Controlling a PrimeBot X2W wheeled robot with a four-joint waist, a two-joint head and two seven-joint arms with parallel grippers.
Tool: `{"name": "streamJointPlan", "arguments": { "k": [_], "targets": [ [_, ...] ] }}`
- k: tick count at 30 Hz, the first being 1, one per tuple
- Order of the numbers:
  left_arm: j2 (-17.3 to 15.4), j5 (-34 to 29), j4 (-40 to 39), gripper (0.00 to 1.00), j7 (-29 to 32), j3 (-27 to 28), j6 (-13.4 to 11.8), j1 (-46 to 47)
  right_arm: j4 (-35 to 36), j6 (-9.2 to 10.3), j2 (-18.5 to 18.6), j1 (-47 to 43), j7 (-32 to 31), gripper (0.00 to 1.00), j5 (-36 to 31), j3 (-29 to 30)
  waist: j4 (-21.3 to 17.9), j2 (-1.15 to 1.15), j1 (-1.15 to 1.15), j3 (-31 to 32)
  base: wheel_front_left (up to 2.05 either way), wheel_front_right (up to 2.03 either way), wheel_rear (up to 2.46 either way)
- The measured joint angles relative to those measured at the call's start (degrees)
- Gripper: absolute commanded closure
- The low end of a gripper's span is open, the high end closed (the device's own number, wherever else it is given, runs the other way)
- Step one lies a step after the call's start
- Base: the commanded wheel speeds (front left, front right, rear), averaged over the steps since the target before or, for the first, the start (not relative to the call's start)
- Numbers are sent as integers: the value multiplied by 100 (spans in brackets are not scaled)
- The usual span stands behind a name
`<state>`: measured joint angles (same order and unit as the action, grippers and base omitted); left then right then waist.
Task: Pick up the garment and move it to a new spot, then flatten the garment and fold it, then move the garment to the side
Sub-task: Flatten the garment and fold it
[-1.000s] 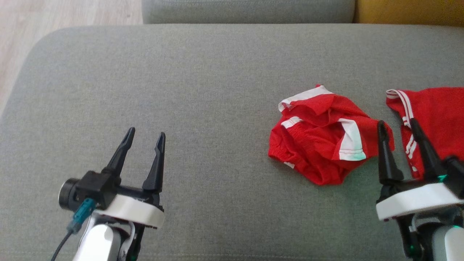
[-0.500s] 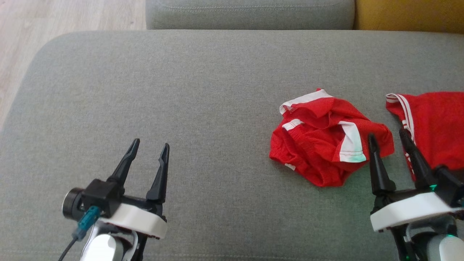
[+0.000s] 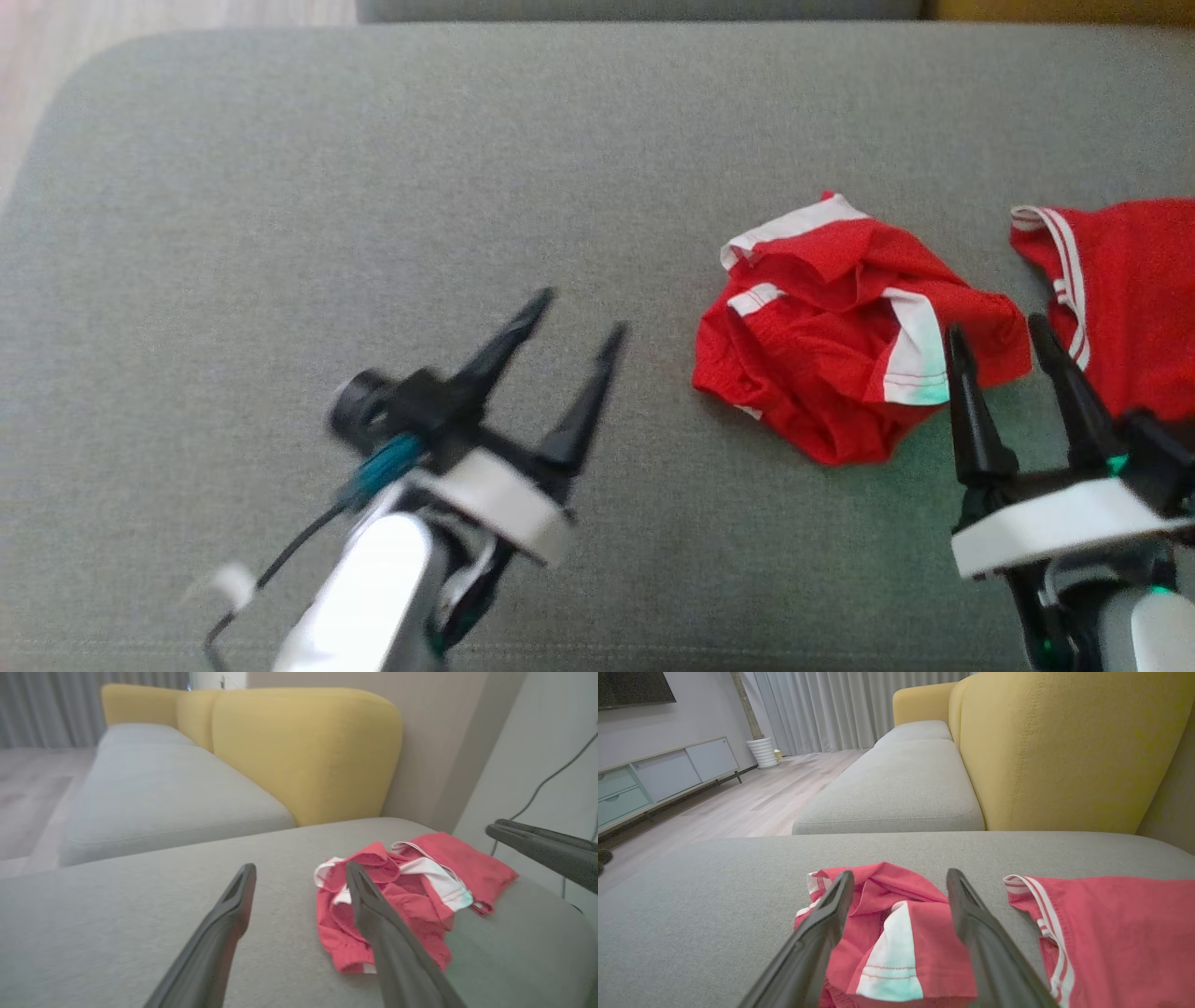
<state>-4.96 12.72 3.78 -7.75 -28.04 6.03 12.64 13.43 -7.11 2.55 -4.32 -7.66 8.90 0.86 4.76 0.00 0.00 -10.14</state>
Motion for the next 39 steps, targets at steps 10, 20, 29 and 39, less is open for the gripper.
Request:
{"name": "streamJointPlan", "arguments": {
  "k": [10,20,29,39],
  "targets": [
    [179,1054,1272,0,474,-1292,110,1483,-14,0,1,452,15,0,-40,-144,-387,0,0,-582,0,0,0],
    [212,1822,2415,0,1113,-2362,111,2057,-197,0,2,539,211,0,79,-175,-726,0,0,-947,0,0,0],
    [154,1759,2655,100,686,-2440,21,2318,-278,0,2,655,268,0,172,-148,-684,0,0,-909,0,0,0],
    [-972,1882,1206,100,312,-1742,-583,1705,-360,0,2,583,266,0,315,14,-437,0,0,-628,0,0,0]
  ]
}}
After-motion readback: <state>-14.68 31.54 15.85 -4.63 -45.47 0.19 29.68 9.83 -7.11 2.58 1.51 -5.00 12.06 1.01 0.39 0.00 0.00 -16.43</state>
